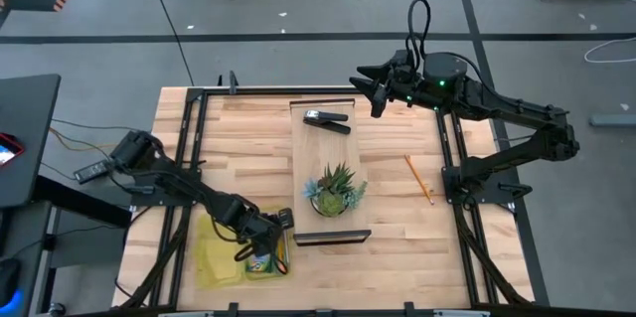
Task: Pack school essentials
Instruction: Put the left yellow pencil into the yellow supply box, then put the yellow pencil into the yellow supply box
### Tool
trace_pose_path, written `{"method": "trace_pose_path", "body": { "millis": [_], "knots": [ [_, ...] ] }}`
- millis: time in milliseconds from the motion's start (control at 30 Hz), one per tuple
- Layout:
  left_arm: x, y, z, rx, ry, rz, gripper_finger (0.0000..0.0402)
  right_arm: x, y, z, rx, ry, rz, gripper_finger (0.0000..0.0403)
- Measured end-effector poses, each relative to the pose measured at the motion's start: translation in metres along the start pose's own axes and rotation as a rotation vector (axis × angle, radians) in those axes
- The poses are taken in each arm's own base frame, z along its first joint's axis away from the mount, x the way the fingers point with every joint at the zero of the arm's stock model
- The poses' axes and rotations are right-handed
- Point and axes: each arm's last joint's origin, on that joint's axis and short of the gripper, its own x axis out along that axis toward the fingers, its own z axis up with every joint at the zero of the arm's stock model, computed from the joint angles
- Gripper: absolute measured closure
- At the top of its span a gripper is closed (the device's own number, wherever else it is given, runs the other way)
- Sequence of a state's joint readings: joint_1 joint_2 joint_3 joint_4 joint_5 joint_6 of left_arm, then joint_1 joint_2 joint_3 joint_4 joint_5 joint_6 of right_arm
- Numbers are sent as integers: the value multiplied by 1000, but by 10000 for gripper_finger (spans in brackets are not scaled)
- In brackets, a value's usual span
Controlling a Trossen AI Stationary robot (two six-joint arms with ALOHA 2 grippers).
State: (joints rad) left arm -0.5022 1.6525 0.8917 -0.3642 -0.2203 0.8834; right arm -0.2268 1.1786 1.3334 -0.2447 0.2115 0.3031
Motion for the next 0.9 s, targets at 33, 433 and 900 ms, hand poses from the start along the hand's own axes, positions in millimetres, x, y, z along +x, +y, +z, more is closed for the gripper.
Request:
{"method": "trace_pose_path", "body": {
  "millis": [33, 433, 900],
  "knots": [
    [1, 0, 0, 0, -1, 1, 368, 0, 0, 0, 0, 0, 0, 189],
    [3, 0, 1, -61, 0, 0, 322, 0, 0, 0, 1, 0, 0, 189],
    [-24, 5, -3, -73, -35, 39, 269, -1, -3, -11, -49, 121, -13, 189]
  ]
}}
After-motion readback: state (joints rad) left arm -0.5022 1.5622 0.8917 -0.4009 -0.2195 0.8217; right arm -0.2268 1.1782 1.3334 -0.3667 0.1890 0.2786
